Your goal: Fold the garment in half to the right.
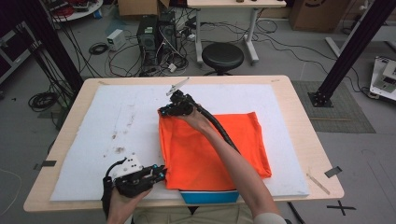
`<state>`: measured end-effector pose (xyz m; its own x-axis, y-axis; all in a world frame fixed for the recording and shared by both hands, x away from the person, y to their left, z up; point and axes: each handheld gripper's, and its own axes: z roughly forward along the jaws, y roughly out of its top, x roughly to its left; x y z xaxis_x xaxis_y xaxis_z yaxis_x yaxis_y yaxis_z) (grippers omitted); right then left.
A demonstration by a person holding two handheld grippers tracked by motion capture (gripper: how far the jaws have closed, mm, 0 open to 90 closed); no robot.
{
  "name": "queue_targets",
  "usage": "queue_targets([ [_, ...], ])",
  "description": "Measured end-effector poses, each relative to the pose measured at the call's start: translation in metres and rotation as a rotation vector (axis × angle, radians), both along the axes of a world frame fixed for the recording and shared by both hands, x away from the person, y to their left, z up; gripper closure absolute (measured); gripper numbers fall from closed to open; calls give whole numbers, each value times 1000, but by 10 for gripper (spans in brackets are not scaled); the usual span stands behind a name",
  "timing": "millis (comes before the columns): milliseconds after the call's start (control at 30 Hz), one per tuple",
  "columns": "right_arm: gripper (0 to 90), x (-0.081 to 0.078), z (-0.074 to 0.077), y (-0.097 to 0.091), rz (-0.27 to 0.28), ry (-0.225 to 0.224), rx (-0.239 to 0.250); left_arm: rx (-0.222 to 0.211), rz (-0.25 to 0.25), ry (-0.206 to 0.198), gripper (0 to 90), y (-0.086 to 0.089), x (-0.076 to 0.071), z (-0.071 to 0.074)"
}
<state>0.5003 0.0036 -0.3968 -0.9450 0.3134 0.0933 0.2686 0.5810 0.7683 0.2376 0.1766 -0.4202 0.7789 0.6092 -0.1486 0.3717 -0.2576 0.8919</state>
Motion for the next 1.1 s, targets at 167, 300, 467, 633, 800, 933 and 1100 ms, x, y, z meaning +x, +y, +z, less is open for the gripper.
queue_targets([
  [167, 858, 0, 2, -24, -35, 3, 12, -5, -28, -5, 813, -16, 6, 4],
  [300, 859, 0, 4, -41, -63, 2, 27, -12, -54, -7, 813, -28, 10, 7],
  [467, 881, -2, 8, -63, -99, -11, 35, -11, -90, -2, 813, -46, 17, 8],
  [633, 889, -2, 10, -85, -127, -15, 42, 0, -120, -2, 813, -66, 22, 9],
  [800, 898, -4, 8, -100, -150, -27, 36, -7, -142, -6, 814, -81, 25, 12],
  [933, 900, -7, 8, -108, -161, -40, 27, -5, -162, -3, 814, -91, 28, 11],
  [1100, 900, -8, 9, -123, -184, -47, 36, -10, -175, 4, 815, -102, 32, 11],
])
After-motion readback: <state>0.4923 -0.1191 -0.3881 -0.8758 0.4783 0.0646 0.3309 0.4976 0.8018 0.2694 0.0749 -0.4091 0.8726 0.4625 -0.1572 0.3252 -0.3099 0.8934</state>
